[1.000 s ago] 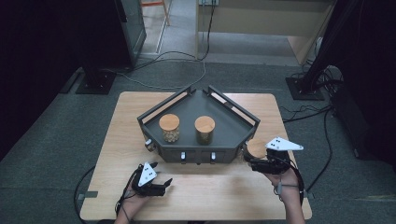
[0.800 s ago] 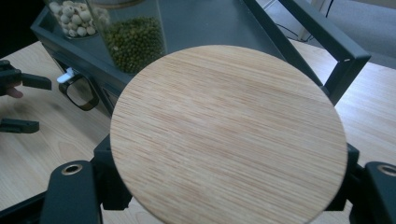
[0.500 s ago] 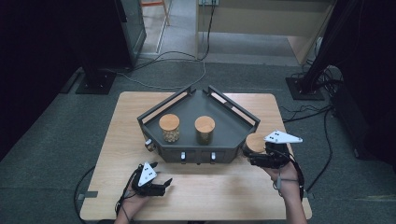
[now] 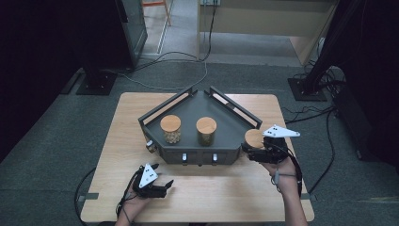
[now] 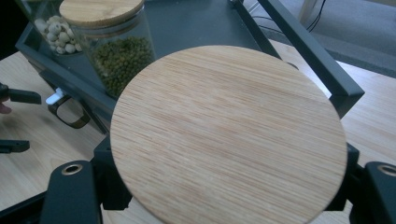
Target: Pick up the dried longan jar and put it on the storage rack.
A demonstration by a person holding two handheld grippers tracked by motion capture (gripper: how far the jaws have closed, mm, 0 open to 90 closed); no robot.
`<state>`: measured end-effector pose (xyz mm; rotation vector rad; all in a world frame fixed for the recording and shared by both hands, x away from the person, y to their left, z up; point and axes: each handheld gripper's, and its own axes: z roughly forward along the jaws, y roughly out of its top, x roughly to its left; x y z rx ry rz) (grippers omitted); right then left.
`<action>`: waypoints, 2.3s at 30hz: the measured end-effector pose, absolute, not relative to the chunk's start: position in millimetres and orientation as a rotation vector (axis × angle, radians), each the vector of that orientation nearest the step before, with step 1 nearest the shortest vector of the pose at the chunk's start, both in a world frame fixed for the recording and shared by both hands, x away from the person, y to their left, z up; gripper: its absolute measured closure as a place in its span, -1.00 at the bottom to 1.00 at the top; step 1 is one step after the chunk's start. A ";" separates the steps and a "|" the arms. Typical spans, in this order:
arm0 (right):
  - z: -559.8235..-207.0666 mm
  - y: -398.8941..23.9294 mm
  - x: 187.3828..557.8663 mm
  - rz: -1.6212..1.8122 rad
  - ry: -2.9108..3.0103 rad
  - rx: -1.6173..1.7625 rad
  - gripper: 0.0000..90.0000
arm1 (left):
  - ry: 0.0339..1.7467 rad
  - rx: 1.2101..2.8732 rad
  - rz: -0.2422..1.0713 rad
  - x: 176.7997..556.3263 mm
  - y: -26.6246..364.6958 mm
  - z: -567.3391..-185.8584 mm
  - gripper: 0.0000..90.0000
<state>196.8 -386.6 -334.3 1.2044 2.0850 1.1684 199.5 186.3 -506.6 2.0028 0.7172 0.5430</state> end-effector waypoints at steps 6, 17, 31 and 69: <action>-332.0 -381.3 202.0 1.148 2.084 1.206 -0.43 | 0.716 2.003 0.543 199.6 186.4 -506.6 -0.73; -329.1 -376.4 210.7 1.157 2.082 1.218 -0.43 | 0.713 2.006 0.544 199.7 186.2 -506.5 -0.73; -327.2 -365.4 221.4 1.129 2.066 1.222 -0.43 | 0.712 2.008 0.540 199.9 186.9 -506.1 -0.73; -337.5 -338.9 248.9 1.127 2.005 1.216 -0.43 | 0.705 2.010 0.548 198.7 186.5 -506.3 -0.73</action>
